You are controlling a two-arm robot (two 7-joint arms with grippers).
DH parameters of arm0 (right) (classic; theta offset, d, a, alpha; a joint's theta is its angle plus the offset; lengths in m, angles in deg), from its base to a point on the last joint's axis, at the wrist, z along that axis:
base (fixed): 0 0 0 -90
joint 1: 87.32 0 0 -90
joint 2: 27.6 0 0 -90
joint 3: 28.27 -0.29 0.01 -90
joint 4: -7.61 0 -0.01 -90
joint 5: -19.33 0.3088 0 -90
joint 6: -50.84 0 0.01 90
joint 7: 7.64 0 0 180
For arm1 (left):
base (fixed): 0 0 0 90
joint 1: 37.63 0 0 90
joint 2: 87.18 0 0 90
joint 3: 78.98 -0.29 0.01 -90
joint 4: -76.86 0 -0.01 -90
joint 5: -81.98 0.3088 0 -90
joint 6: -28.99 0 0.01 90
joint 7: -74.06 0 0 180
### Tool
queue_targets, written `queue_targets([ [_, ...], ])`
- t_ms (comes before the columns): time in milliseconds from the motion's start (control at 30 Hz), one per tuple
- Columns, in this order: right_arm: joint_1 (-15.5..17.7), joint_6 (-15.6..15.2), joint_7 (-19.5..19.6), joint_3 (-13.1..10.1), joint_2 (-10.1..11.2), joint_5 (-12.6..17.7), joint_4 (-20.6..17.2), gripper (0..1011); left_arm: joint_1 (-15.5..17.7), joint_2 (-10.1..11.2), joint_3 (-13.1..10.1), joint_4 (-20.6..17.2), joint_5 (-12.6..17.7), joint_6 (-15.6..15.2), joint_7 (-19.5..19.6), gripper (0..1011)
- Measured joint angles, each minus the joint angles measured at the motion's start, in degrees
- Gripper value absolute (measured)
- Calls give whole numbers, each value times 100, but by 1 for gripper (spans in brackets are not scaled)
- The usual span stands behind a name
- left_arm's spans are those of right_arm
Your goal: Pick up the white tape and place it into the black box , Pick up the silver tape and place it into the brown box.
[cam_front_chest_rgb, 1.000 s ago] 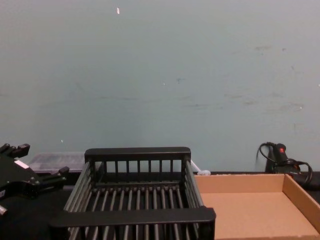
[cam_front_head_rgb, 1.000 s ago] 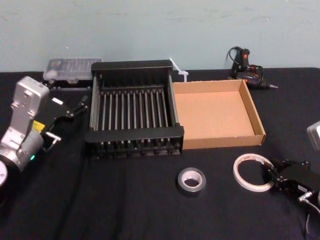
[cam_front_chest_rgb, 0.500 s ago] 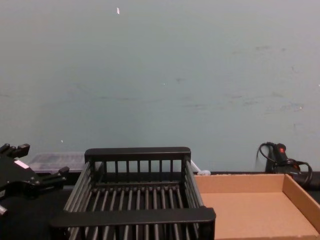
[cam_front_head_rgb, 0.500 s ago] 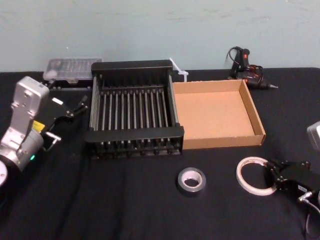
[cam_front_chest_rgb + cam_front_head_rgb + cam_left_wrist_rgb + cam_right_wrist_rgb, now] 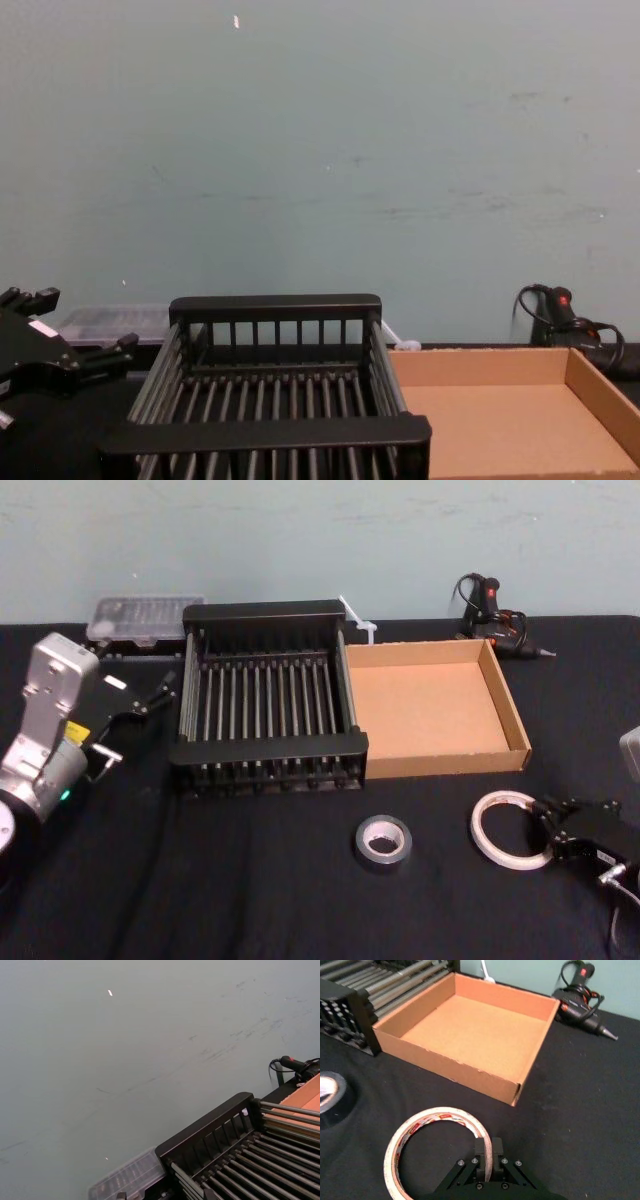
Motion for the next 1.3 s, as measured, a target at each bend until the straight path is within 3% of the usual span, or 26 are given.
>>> queue_targets([
  [400,206,644,-340,-143,3,39,-113,91,0,0,0,0,0,0,0,1001],
  [700,374,1054,-418,-340,-62,246,-224,91,0,0,0,0,0,0,0,1001],
  [1033,383,1208,-388,-385,-150,291,-273,90,0,0,0,0,0,0,0,1001],
  [1300,166,1219,-382,-305,-234,289,-183,91,0,0,0,0,0,0,0,1001],
])
